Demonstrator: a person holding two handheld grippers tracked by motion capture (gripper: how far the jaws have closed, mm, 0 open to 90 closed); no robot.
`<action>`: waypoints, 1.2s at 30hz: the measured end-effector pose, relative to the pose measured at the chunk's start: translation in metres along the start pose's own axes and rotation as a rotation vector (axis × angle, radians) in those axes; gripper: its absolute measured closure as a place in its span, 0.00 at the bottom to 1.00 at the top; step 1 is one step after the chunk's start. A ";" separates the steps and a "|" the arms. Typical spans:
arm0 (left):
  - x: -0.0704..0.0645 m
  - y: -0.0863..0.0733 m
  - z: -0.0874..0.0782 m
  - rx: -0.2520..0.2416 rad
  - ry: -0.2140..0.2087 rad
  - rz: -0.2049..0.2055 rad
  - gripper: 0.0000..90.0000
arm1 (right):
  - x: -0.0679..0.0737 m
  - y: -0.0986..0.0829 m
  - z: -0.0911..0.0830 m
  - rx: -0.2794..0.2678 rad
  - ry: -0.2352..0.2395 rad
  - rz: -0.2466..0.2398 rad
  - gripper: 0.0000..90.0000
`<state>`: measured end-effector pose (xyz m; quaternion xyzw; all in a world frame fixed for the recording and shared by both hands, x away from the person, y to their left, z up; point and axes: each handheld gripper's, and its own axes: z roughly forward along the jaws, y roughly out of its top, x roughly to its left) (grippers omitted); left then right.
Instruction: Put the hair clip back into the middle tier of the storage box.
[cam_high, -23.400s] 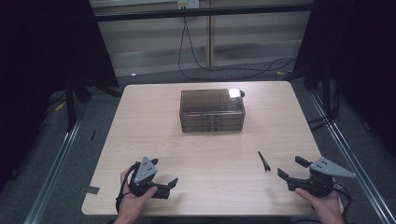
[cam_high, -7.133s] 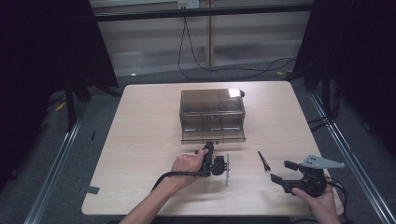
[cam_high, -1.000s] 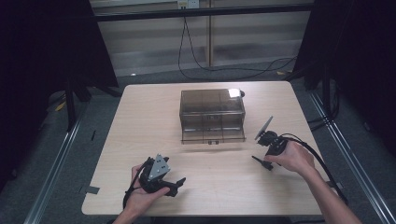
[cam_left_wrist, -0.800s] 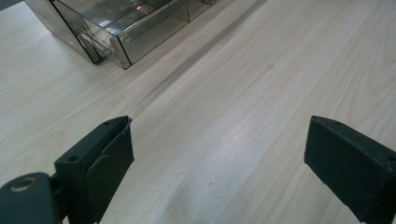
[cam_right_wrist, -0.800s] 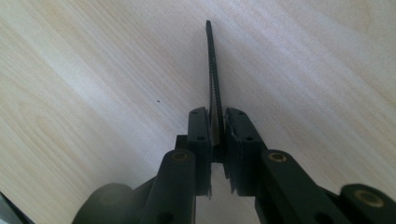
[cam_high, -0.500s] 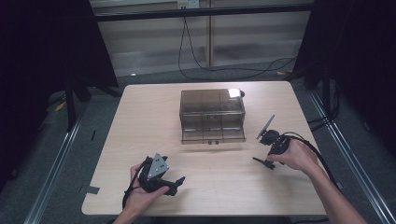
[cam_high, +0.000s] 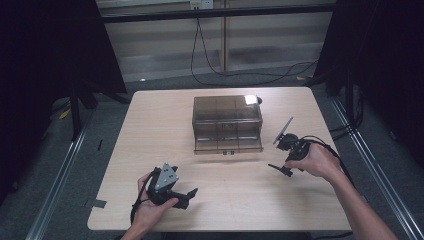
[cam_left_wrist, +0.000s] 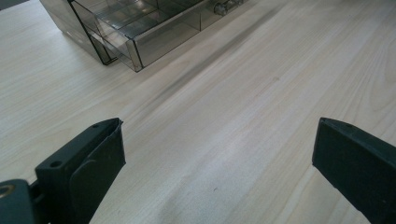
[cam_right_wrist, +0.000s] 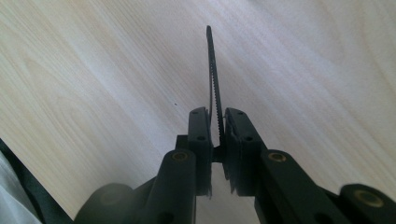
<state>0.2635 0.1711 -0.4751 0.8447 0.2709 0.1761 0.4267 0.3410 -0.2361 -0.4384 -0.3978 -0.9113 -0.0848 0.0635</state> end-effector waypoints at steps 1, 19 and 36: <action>0.000 0.000 0.000 0.007 0.003 0.005 0.03 | 0.000 0.001 -0.002 0.000 -0.006 -0.004 0.91; -0.001 0.000 0.000 -0.007 0.021 0.000 0.04 | 0.004 0.013 -0.023 -0.035 0.009 -0.064 0.91; 0.000 0.000 -0.002 -0.016 0.006 -0.017 0.03 | 0.008 0.033 -0.035 -0.048 0.004 -0.113 0.91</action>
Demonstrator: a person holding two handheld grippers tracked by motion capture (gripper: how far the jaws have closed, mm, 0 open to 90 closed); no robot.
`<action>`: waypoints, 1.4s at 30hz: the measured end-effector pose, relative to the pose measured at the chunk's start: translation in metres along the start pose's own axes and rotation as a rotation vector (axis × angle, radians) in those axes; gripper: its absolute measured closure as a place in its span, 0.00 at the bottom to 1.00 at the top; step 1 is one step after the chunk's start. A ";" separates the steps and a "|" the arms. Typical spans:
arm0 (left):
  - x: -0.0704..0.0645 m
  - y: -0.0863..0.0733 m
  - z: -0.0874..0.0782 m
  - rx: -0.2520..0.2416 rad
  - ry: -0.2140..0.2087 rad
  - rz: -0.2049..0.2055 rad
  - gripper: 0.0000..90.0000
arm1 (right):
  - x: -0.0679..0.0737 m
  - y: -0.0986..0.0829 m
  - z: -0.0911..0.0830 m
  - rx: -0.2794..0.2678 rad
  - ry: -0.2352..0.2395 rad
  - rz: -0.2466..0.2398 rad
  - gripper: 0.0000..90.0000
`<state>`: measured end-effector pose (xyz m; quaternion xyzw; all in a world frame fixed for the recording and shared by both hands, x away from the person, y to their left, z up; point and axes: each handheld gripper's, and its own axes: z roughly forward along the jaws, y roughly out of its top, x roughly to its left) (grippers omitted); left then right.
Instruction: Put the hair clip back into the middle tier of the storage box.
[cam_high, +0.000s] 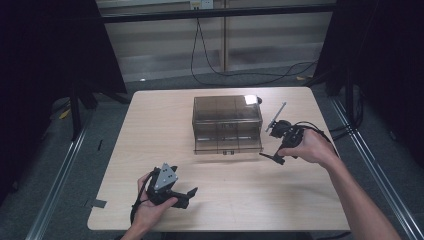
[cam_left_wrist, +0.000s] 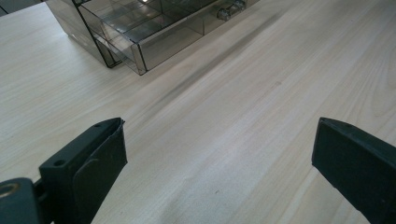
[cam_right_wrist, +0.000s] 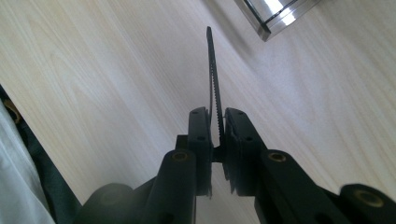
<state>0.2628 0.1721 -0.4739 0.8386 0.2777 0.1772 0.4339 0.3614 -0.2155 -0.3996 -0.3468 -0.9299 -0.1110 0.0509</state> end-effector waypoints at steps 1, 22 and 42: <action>0.000 0.000 0.000 0.006 0.002 0.007 0.03 | 0.000 0.001 0.000 -0.005 0.004 0.000 0.91; 0.000 0.000 0.000 -0.003 -0.009 0.019 0.04 | 0.005 0.028 -0.004 -0.005 -0.004 -0.034 0.91; 0.001 0.000 -0.001 -0.006 -0.001 0.008 0.04 | 0.007 0.051 -0.008 -0.012 -0.004 -0.058 0.91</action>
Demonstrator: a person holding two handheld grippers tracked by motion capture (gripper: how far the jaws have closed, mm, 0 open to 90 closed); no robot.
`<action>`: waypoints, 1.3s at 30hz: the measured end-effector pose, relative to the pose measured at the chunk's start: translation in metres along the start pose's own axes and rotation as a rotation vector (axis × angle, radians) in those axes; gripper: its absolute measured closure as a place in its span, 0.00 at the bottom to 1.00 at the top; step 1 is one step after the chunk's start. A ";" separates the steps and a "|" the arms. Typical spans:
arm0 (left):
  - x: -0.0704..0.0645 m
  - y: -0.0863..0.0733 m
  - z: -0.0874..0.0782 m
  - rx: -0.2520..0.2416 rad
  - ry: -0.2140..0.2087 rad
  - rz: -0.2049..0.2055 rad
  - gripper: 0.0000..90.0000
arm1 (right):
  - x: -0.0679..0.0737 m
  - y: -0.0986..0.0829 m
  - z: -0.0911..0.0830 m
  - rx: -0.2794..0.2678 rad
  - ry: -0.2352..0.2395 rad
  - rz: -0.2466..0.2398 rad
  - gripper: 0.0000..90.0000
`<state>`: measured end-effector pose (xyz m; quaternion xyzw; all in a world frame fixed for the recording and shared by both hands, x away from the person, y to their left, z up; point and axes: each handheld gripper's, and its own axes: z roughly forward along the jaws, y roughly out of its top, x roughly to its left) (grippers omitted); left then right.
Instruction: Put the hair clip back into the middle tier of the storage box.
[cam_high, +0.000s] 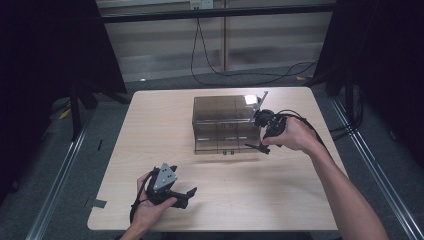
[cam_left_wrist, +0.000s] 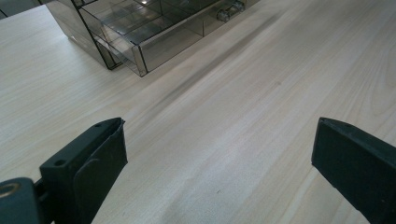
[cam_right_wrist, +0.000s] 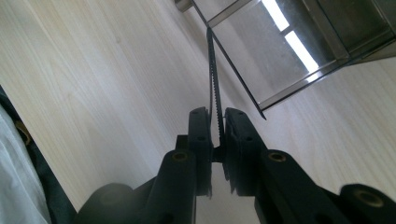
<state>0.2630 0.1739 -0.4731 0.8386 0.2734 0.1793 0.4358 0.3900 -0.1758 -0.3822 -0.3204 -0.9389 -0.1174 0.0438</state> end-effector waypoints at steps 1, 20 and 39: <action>0.000 0.000 0.000 0.000 -0.002 0.001 0.04 | 0.000 0.002 0.000 0.006 -0.001 0.001 0.91; 0.003 -0.001 0.000 0.000 0.002 -0.016 0.04 | 0.000 0.023 0.003 0.009 0.001 -0.005 0.91; 0.002 -0.001 0.000 0.000 -0.005 -0.023 0.04 | -0.002 0.055 0.003 0.026 -0.011 -0.014 0.91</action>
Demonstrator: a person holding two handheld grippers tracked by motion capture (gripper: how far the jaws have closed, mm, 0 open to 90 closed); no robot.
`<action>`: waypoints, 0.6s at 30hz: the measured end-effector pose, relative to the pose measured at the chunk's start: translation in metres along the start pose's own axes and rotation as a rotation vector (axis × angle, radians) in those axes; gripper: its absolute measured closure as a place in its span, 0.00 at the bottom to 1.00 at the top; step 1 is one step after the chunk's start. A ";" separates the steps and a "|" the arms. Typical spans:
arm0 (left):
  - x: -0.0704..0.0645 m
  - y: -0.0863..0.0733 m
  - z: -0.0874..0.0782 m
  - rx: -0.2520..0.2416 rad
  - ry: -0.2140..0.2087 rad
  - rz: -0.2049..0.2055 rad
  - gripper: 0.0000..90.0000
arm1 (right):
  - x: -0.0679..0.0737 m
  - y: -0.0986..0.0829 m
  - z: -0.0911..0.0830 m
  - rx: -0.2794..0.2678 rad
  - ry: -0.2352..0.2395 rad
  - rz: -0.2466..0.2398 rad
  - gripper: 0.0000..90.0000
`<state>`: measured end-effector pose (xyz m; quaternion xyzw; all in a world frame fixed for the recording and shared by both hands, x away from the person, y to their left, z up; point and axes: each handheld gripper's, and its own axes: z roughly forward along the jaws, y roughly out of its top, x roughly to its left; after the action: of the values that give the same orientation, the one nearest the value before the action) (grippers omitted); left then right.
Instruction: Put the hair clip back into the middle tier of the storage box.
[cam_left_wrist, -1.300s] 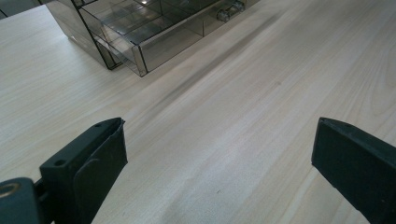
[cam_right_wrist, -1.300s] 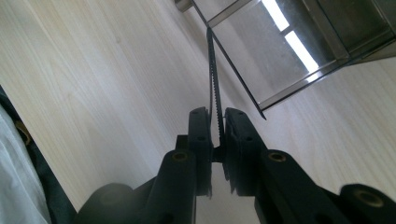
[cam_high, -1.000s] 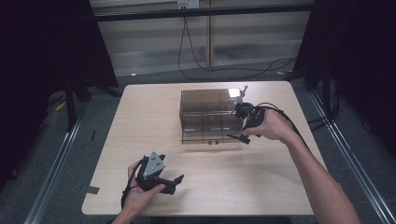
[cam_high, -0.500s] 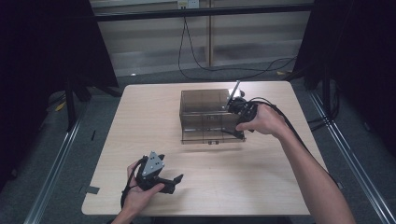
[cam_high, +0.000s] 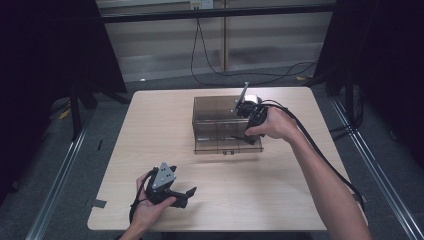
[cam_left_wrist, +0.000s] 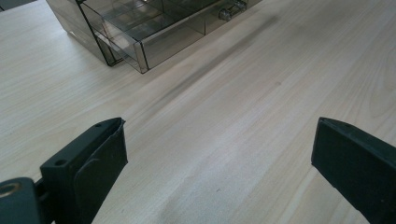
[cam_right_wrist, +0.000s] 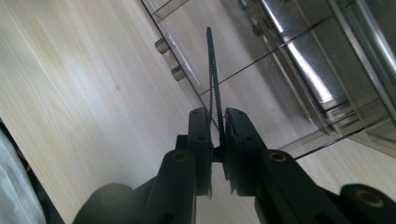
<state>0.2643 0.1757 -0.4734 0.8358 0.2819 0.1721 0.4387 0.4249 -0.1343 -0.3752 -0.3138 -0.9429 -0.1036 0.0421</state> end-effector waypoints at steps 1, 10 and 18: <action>0.000 0.000 0.000 -0.001 0.000 -0.001 0.04 | -0.001 0.001 0.000 -0.004 -0.003 -0.004 0.91; 0.000 0.000 0.000 -0.005 -0.001 0.000 0.04 | -0.006 0.011 0.008 -0.003 -0.005 0.005 0.91; 0.001 0.000 -0.002 -0.004 0.004 0.006 0.04 | -0.006 0.021 0.014 0.006 0.002 0.014 0.91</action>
<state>0.2646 0.1775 -0.4726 0.8353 0.2798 0.1757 0.4393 0.4420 -0.1187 -0.3864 -0.3201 -0.9409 -0.1009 0.0448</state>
